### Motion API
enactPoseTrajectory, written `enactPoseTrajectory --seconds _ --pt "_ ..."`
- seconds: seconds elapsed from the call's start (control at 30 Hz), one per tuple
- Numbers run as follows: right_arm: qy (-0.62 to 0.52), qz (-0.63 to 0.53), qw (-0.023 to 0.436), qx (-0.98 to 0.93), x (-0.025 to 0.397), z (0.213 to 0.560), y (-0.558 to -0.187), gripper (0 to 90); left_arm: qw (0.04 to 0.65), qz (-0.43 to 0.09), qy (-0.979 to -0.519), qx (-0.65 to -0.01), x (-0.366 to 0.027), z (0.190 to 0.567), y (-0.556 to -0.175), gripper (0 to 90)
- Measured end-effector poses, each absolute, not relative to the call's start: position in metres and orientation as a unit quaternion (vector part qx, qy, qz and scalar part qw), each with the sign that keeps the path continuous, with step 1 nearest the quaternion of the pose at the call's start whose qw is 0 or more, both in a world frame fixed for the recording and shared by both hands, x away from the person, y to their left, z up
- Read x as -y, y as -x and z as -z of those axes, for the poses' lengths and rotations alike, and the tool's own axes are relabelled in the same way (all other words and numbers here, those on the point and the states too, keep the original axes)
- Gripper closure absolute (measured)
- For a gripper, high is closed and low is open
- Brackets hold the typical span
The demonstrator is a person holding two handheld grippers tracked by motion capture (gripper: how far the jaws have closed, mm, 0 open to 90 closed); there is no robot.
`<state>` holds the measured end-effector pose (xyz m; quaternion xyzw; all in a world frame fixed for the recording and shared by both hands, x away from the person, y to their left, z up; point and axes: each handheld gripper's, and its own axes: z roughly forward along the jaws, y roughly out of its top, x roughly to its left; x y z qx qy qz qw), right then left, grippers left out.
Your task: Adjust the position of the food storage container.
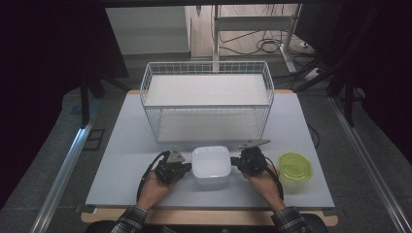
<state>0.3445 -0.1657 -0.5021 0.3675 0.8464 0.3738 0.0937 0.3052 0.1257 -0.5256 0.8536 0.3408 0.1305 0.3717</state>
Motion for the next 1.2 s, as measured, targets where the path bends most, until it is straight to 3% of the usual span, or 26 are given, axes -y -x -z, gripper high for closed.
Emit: enactPoseTrajectory --seconds 0.37,0.6,0.83,1.0,1.2 --pt "-0.353 -0.359 0.099 -0.858 0.160 0.500 -0.325 89.7 0.364 -0.135 -0.854 -0.346 -0.127 0.523 -0.295 89.2" --pt "-0.344 -0.363 0.117 -0.858 0.163 0.495 -0.321 87.3 0.367 -0.135 -0.851 -0.350 -0.137 0.518 -0.290 81.5" --pt "-0.332 -0.392 0.148 -0.845 0.185 0.483 -0.314 66.2 0.394 -0.137 -0.833 -0.364 -0.163 0.512 -0.275 59.8" --pt "-0.331 -0.402 0.142 -0.842 0.191 0.480 -0.310 48.4 0.409 -0.133 -0.824 -0.367 -0.168 0.514 -0.270 34.2" --pt "-0.330 -0.419 0.131 -0.836 0.195 0.479 -0.305 31.9 0.408 -0.129 -0.827 -0.365 -0.174 0.517 -0.261 25.2"
